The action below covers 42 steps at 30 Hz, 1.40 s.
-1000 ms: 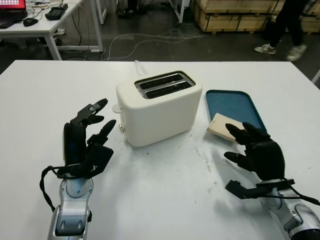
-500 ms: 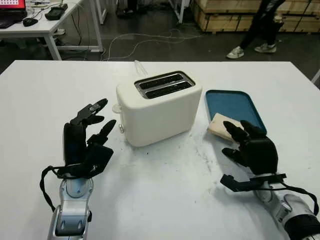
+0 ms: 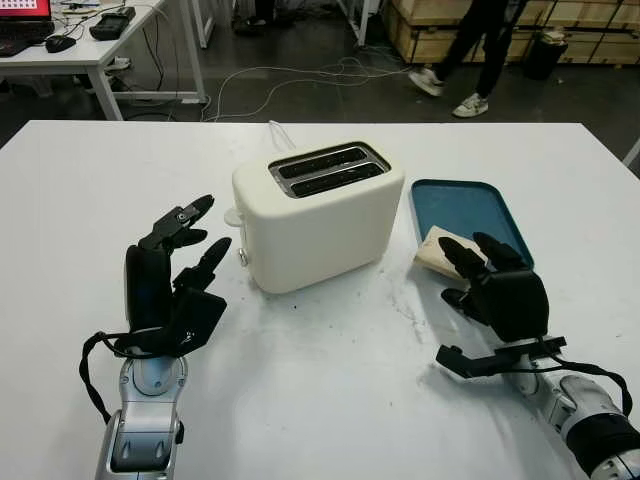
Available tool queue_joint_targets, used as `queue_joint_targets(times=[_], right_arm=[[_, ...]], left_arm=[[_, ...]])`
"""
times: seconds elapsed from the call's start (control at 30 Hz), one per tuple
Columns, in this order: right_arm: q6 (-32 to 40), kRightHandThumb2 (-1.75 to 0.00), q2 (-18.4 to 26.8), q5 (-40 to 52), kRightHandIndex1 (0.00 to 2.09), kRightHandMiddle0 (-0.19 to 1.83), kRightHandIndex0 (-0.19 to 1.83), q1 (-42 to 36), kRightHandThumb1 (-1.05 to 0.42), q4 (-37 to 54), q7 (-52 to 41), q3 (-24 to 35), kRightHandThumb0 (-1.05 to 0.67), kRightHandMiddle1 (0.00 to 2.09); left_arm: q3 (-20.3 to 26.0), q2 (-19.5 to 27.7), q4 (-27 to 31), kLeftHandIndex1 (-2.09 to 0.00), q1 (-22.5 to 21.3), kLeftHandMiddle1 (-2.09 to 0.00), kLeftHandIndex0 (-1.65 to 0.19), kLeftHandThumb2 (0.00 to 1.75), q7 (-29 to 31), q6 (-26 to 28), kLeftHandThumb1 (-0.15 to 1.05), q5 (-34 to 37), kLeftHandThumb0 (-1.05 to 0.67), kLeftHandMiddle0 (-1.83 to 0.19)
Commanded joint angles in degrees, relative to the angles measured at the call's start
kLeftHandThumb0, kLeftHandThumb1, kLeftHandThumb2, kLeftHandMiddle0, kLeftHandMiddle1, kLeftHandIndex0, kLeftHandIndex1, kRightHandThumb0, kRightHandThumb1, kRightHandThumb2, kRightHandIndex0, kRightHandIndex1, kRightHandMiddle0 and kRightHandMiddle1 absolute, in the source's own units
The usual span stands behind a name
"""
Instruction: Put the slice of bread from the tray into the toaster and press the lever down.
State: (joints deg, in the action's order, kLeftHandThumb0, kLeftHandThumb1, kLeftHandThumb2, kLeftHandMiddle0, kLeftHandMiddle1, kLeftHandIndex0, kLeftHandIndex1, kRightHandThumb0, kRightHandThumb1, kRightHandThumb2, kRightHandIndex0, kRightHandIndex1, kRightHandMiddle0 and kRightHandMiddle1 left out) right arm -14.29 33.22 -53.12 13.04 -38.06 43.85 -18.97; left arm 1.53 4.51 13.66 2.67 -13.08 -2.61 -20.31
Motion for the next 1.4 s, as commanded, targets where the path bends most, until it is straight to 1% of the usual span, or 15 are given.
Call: queue_joint_targets(times=[0.0, 0.3, 0.6, 0.67, 0.7, 0.73, 0.77, 0.8, 0.83, 0.9, 0.97, 1.0, 1.07, 1.17, 1.37], right_arm=[[1.32, -0.01, 0.91, -0.06, 0.02, 0.48, 0.47, 1.28, -0.87, 0.11, -1.18, -0.37, -0.45, 0.01], [6.37, 0.0, 1.11, -0.15, 0.07, 0.56, 0.58, 3.56, -0.85, -0.9, -5.35, -1.19, -0.43, 0.04], [5.23, -0.01, 1.81, 0.86, 0.17, 0.64, 0.74, 4.93, -0.88, -2.59, -7.87, -2.26, -0.38, 0.06], [5.35, -0.01, 1.84, 0.67, 0.22, 0.71, 0.79, 5.03, -0.9, -2.78, -7.77, -2.46, -0.38, 0.08], [5.27, -0.02, 1.8, 0.51, 0.39, 0.78, 0.81, 5.04, -0.91, -2.91, -6.97, -2.52, -0.38, 0.1], [5.02, -0.03, 1.71, 0.47, 1.03, 0.91, 0.74, 5.01, -0.92, -3.05, -5.73, -2.51, -0.38, 0.15], [4.86, -0.03, 1.69, 0.4, 1.35, 0.98, 0.72, 4.94, -0.92, -3.09, -4.8, -2.57, -0.38, 0.18], [4.79, -0.06, 1.71, 0.3, 1.54, 1.03, 0.73, 4.92, -0.92, -3.17, -4.09, -2.68, -0.39, 0.25], [5.01, -0.1, 1.86, -0.01, 1.66, 0.98, 0.77, 4.86, -0.92, -3.02, -3.75, -2.91, -0.42, 0.48], [5.2, -0.17, 2.18, -0.37, 1.72, 0.82, 0.83, 4.8, -0.92, -2.79, -3.4, -3.36, -0.46, 0.95], [4.51, -0.21, 2.54, -0.89, 1.74, 0.72, 0.9, 4.99, -0.92, -3.36, -1.56, -3.99, -0.5, 1.35], [4.33, -0.23, 2.71, -1.27, 1.74, 0.67, 0.93, 5.15, -0.92, -3.73, -0.44, -4.37, -0.5, 1.52], [4.05, -0.27, 2.93, -1.42, 1.74, 0.62, 0.96, 5.39, -0.92, -4.18, 1.26, -4.88, -0.51, 1.69], [2.68, -0.33, 3.19, -0.91, 1.75, 0.58, 0.95, 5.77, -0.92, -4.81, 3.89, -5.15, -0.51, 1.74], [1.6, -0.33, 4.22, -0.89, 1.75, 0.55, 0.9, 6.55, -0.92, -4.16, 7.22, -4.68, -0.48, 1.75]], left_arm=[[0.19, 0.22, 0.11, -0.06, -0.64, -0.9, -0.75, 0.16, -0.29, -0.98, 0.92, -0.07, -0.57, -0.54], [0.37, 0.39, 0.73, -0.06, -0.4, -0.9, -0.75, 0.16, 0.06, -0.84, 0.92, 0.09, -0.56, -0.54], [0.21, 0.45, 0.48, -0.06, -0.32, -0.9, -0.76, 0.14, 0.25, -1.24, 0.92, 0.29, -0.57, -0.55], [0.18, 0.57, 0.42, -0.06, -0.33, -0.9, -0.76, 0.15, 0.15, -1.34, 0.92, 0.05, -0.57, -0.56], [0.2, 0.57, 0.32, -0.06, -0.39, -0.9, -0.76, 0.15, 0.07, -1.42, 0.92, 0.03, -0.57, -0.56], [0.23, 0.53, 0.27, -0.06, -0.43, -0.91, -0.77, 0.15, 0.08, -1.43, 0.92, 0.16, -0.57, -0.56], [0.26, 0.5, 0.24, -0.06, -0.47, -0.91, -0.77, 0.15, 0.1, -1.43, 0.92, 0.27, -0.57, -0.56], [0.28, 0.47, 0.24, -0.06, -0.5, -0.91, -0.77, 0.14, 0.11, -1.42, 0.92, 0.33, -0.57, -0.56], [0.27, 0.45, 0.26, -0.06, -0.49, -0.91, -0.77, 0.15, 0.14, -1.41, 0.92, 0.36, -0.57, -0.55], [0.25, 0.49, 0.29, -0.06, -0.46, -0.91, -0.76, 0.15, 0.18, -1.29, 0.92, 0.26, -0.58, -0.55], [0.3, 0.49, 0.19, -0.06, -0.48, -0.91, -0.76, 0.15, 0.21, -1.39, 0.92, 0.39, -0.58, -0.55], [0.35, 0.46, 0.13, -0.06, -0.48, -0.91, -0.76, 0.15, 0.28, -1.45, 0.92, 0.61, -0.58, -0.55], [0.35, 0.35, 0.29, -0.06, -0.35, -0.91, -0.76, 0.15, 0.47, -1.21, 0.92, 0.94, -0.57, -0.54], [0.28, 0.46, 0.09, -0.06, -0.4, -0.91, -0.76, 0.14, 0.22, -1.43, 0.92, 0.79, -0.57, -0.54], [0.28, 0.59, -0.15, -0.06, -0.39, -0.92, -0.76, 0.15, 0.12, -1.67, 0.92, 0.62, -0.59, -0.54]])
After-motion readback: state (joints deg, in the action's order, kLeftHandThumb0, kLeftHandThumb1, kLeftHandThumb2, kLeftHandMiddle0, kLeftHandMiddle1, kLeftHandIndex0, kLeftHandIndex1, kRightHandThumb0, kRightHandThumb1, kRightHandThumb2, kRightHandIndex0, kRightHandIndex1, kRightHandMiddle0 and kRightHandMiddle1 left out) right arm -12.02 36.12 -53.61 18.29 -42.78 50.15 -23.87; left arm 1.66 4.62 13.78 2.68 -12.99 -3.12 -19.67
